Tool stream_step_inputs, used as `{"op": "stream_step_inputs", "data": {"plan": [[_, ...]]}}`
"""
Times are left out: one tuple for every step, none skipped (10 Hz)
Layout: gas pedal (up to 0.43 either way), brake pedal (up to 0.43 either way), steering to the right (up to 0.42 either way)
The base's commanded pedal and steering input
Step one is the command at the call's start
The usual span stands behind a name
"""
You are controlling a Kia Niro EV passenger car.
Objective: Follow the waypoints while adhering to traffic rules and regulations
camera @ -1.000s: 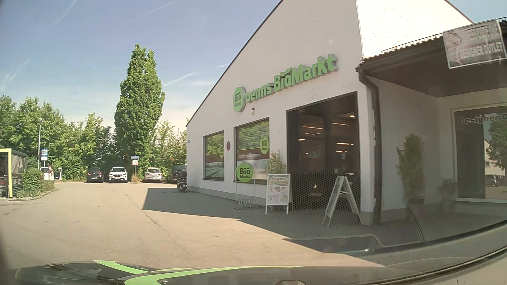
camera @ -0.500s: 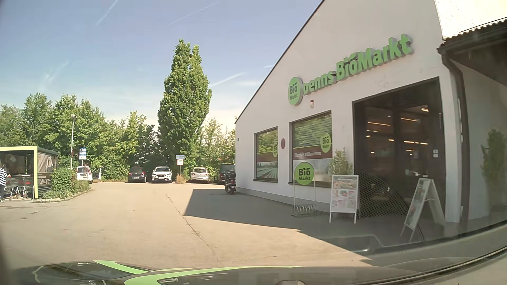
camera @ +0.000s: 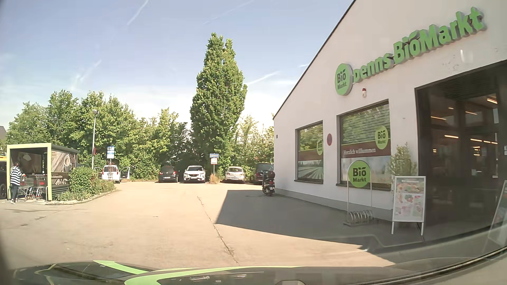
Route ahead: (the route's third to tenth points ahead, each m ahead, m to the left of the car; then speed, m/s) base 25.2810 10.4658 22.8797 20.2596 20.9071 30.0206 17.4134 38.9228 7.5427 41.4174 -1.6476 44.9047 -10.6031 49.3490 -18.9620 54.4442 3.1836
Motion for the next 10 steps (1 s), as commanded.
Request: {"op": "stream_step_inputs", "data": {"plan": [[0.067, 0.0, -0.231], [0.067, 0.0, -0.21], [0.067, 0.0, -0.191], [0.067, 0.0, -0.167], [0.067, 0.0, -0.148], [0.059, 0.0, -0.131], [0.059, 0.0, -0.118], [0.059, 0.0, -0.105], [0.059, 0.0, -0.094], [0.059, 0.0, -0.085]]}}
